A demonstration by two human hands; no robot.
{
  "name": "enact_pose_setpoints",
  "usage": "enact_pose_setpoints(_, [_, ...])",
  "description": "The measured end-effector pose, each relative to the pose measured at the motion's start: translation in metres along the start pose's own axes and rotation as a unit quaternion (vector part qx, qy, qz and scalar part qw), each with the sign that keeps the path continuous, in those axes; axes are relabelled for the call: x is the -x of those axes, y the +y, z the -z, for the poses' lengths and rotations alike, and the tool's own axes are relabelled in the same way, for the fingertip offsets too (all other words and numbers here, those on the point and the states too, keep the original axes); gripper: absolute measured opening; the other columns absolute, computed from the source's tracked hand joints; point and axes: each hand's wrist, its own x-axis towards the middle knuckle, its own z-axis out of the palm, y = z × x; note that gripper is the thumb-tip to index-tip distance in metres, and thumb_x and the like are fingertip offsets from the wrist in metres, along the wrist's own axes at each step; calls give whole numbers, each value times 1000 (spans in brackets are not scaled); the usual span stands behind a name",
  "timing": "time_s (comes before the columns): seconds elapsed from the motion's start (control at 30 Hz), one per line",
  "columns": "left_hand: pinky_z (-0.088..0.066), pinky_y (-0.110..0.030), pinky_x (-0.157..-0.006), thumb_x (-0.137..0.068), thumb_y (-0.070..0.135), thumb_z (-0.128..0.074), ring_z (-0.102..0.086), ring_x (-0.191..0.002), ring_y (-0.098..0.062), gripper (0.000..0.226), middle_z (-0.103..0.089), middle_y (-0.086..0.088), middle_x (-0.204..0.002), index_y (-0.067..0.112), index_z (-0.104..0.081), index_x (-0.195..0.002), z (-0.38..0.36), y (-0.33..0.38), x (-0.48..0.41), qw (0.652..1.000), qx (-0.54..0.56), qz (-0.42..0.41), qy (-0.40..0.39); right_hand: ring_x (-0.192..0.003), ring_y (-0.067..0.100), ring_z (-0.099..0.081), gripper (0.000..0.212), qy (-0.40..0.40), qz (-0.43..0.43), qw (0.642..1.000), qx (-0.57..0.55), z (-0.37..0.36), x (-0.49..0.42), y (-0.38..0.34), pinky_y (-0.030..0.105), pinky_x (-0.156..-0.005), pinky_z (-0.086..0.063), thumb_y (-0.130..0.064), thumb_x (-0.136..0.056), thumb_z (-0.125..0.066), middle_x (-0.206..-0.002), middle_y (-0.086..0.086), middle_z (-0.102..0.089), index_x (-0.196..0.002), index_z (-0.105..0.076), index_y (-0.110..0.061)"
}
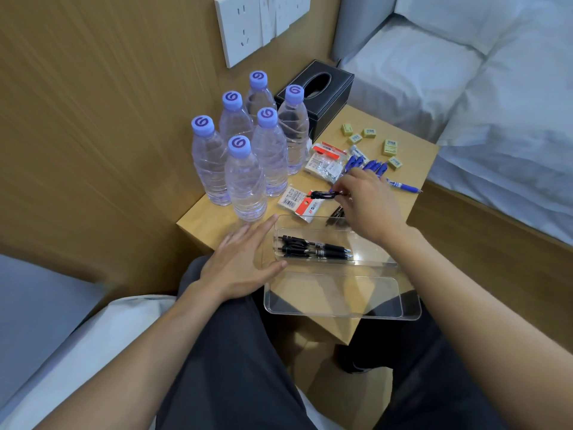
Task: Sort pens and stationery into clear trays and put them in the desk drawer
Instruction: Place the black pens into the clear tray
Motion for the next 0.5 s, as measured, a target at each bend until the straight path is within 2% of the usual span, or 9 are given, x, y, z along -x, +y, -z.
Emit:
enact_pose_setpoints(0.1, [-16,-44,-124,-86,73,-51,-10,-155,-14,89,-19,9,-166,56,6,-153,0,-1,1,1000,-5,4,-3,-94,26,-57,12,3,22,999,-47,5,22,-20,44,-80,-50,-19,-94,-65,-99,1,-65,-104,-70,-16])
enact_pose_setpoints(0.17, [-16,-43,-123,-86,73,-51,-10,-155,-14,89,-19,10,-166,56,7,-152,0,0,2,1000,-10,3,-1,-93,24,-59,13,-33,40,997,-57,2,35,-33,43,-77,-51,-19,-93,-65,-98,0,-65,-104,-72,-17])
enact_pose_setpoints(0.37, [-20,-38,-120,-86,69,-56,-15,-153,-11,85,-28,12,-163,57,-5,-153,0,2,2,1000,13,15,23,-105,24,-61,20,-205,4,979,-20,-19,42,-48,34,-75,-51,-23,-93,-60,-109,-1,-69,-108,-73,-26])
enact_pose_setpoints(0.5, [-25,-38,-119,-84,70,-57,-18,-152,-11,84,-33,10,-161,60,-7,-151,0,1,3,999,20,21,31,-105,22,-63,23,-244,-21,968,-54,-22,36,-48,35,-84,-54,-20,-91,-61,-109,-2,-73,-106,-77,-25])
